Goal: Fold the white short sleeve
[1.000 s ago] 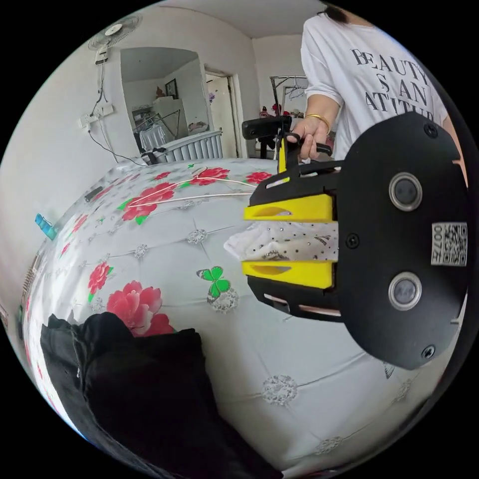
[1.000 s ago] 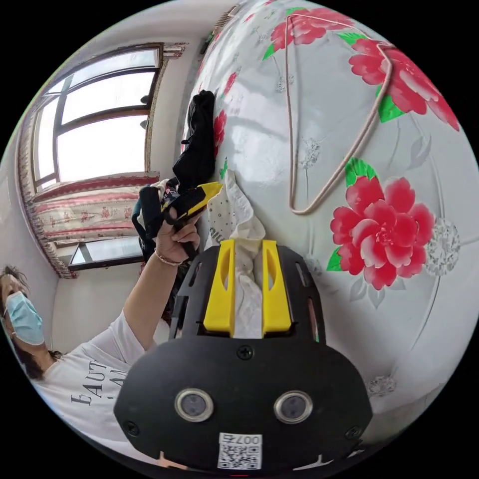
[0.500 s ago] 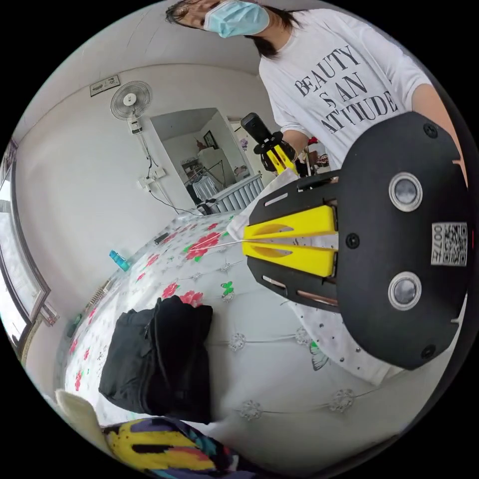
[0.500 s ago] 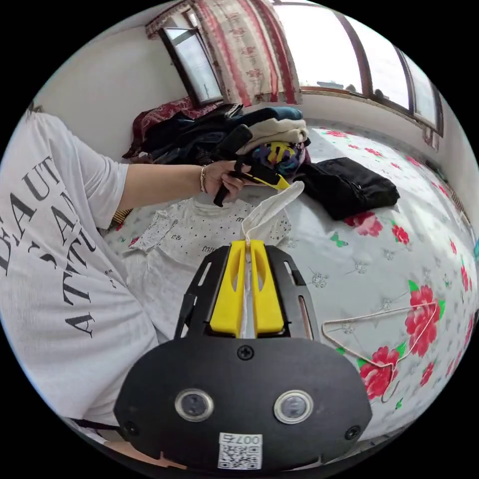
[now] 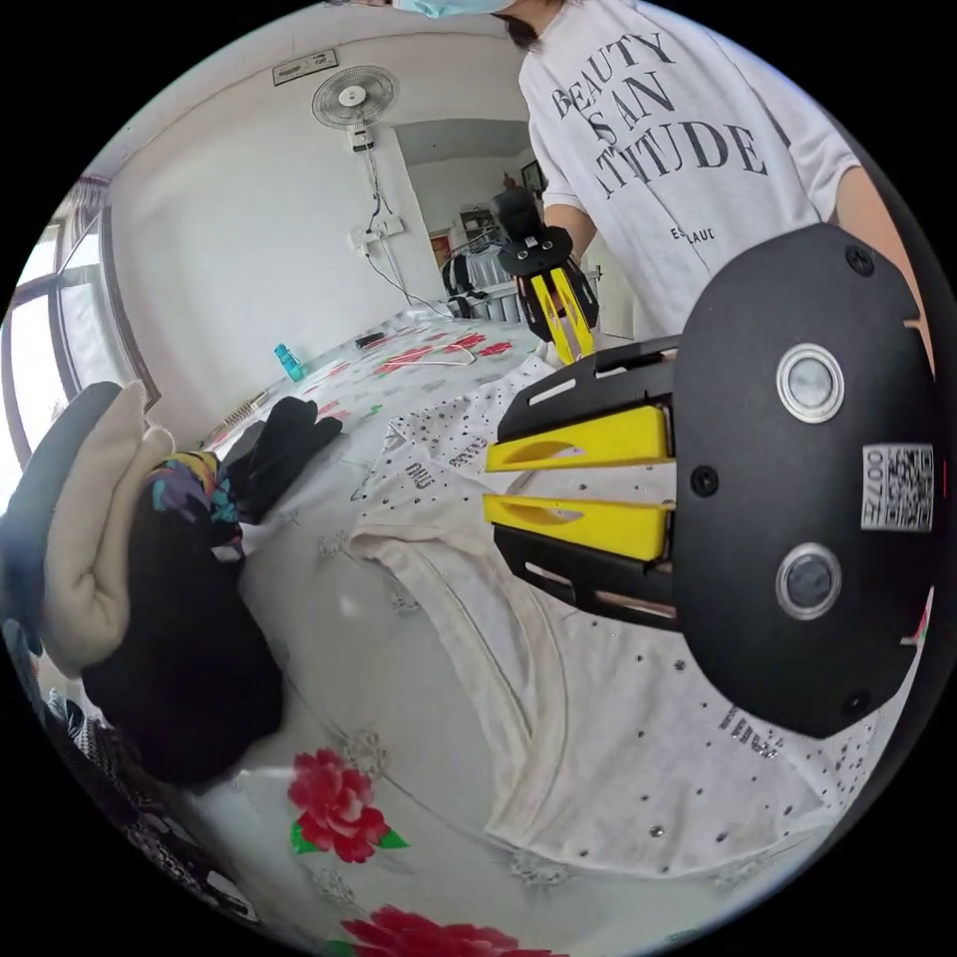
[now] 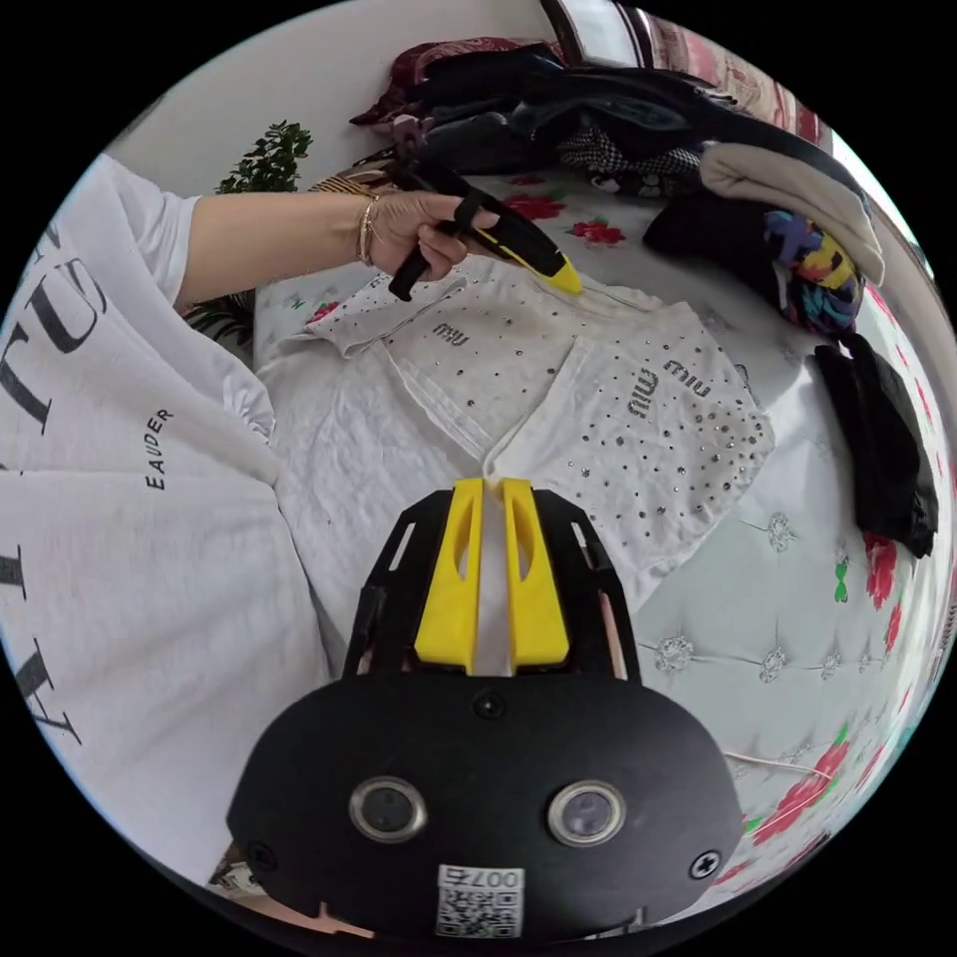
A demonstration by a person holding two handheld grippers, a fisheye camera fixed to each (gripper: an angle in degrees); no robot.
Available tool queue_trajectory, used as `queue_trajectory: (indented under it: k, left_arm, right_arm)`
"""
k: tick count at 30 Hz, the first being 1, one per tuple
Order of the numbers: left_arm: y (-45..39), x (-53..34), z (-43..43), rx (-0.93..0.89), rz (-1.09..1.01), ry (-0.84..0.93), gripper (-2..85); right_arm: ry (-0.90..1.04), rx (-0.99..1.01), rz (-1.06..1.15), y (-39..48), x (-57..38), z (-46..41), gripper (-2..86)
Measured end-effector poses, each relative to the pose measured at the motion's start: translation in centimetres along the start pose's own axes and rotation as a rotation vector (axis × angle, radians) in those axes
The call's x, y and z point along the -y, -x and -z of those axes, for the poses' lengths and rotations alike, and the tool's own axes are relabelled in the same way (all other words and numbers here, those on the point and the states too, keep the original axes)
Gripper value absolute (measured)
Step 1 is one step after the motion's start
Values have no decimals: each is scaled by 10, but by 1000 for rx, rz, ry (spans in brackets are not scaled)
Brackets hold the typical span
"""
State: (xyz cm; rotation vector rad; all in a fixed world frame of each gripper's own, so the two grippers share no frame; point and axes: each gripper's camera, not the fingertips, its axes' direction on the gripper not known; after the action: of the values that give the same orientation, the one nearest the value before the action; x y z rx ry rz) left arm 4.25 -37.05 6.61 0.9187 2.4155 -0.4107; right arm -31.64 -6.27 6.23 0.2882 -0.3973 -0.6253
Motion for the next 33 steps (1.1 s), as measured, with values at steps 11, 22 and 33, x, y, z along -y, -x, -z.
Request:
queue_trajectory:
  k: [11,22,33]
  left_arm:
    - [-45,-61,41,133,16,-22,65]
    - [25,-82,158,499,281,-93,109]
    - [5,-74,126,604,166,56,-7]
  right_arm:
    - [51,207,-45,-21,38,6,52]
    - [-15,-96,-199,-172,152,15,68]
    - [130,-58,-115,-170,172,-10,2]
